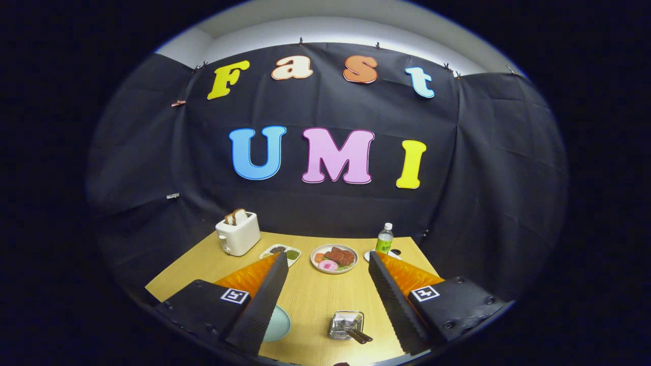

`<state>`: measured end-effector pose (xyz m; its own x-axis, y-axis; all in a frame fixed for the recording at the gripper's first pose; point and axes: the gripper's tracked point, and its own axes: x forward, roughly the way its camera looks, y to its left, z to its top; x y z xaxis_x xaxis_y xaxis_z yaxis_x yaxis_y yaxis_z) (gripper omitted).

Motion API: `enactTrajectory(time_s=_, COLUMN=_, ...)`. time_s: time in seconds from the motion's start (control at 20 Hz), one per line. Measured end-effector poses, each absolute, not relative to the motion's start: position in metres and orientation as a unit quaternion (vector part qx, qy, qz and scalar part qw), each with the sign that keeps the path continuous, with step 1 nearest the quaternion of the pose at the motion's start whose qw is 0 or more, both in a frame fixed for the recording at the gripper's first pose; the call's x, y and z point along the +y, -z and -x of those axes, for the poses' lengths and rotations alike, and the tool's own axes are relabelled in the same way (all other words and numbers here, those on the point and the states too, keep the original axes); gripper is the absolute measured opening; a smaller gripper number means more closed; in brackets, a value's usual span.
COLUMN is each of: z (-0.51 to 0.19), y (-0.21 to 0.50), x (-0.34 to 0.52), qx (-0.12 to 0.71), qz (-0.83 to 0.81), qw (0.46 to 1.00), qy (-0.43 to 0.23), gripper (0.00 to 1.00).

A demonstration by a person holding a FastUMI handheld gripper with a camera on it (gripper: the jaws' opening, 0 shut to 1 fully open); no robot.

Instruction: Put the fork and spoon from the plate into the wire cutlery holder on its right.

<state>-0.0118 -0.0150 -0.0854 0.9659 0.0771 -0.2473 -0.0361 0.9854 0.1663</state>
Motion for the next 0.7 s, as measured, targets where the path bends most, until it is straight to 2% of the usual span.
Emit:
enactTrajectory(time_s=0.3, z=0.015, y=0.074, x=-0.018, qx=0.104, qz=-0.086, qw=0.991, qy=-0.022, gripper=0.99)
enactTrajectory(time_s=0.7, z=0.015, y=0.078, x=-0.012, qx=0.116, qz=-0.081, qw=0.99, qy=-0.03, gripper=0.99)
